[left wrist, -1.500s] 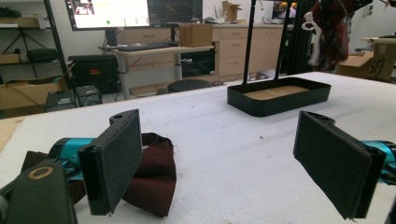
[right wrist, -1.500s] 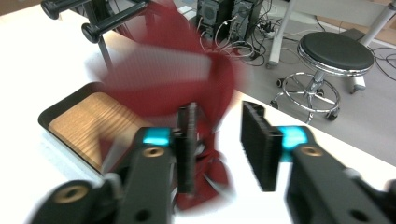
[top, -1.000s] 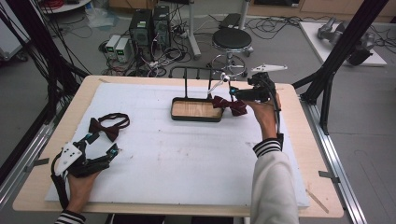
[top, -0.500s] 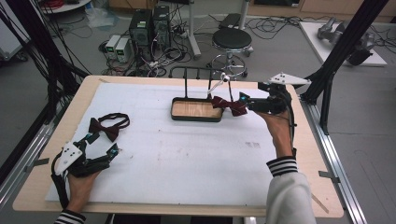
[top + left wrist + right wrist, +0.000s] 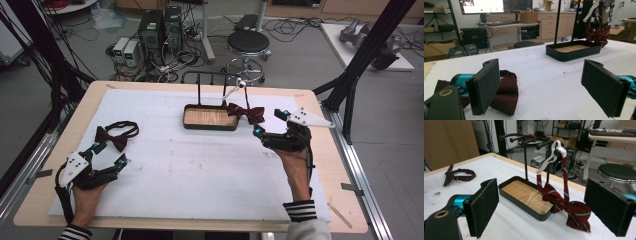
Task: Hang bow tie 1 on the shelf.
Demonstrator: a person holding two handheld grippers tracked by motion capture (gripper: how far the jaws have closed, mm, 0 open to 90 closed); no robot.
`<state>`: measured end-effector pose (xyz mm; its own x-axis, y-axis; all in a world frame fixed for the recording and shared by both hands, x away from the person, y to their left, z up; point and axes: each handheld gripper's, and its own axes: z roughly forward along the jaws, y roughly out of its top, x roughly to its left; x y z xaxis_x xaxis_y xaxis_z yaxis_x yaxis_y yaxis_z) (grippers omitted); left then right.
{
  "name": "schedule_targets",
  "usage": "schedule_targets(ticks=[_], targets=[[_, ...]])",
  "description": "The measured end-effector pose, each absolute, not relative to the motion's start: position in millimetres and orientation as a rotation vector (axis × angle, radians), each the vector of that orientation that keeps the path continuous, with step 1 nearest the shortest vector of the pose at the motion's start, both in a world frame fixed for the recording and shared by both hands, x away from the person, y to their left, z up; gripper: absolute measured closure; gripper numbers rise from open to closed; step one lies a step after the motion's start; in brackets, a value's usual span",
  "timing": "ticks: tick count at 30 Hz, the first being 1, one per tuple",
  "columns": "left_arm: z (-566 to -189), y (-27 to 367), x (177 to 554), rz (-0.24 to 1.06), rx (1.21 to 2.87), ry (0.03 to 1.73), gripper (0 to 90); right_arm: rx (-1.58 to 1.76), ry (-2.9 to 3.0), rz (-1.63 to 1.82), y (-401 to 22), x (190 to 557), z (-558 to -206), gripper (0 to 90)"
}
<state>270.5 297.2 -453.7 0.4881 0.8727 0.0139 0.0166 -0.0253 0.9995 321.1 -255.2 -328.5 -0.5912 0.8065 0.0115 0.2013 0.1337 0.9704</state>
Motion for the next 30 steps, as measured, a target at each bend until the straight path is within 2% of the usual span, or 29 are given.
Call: schedule_targets(ticks=[12, 30], targets=[[-454, 296, 270, 0.839, 1.440, 0.827, 16.0, 0.943, 1.774, 1.520, -260, 282, -371, 11.6], [-454, 296, 269, 0.850, 1.434, 0.833, 16.0, 0.957, 1.738, 1.531, -260, 267, -404, 11.6]])
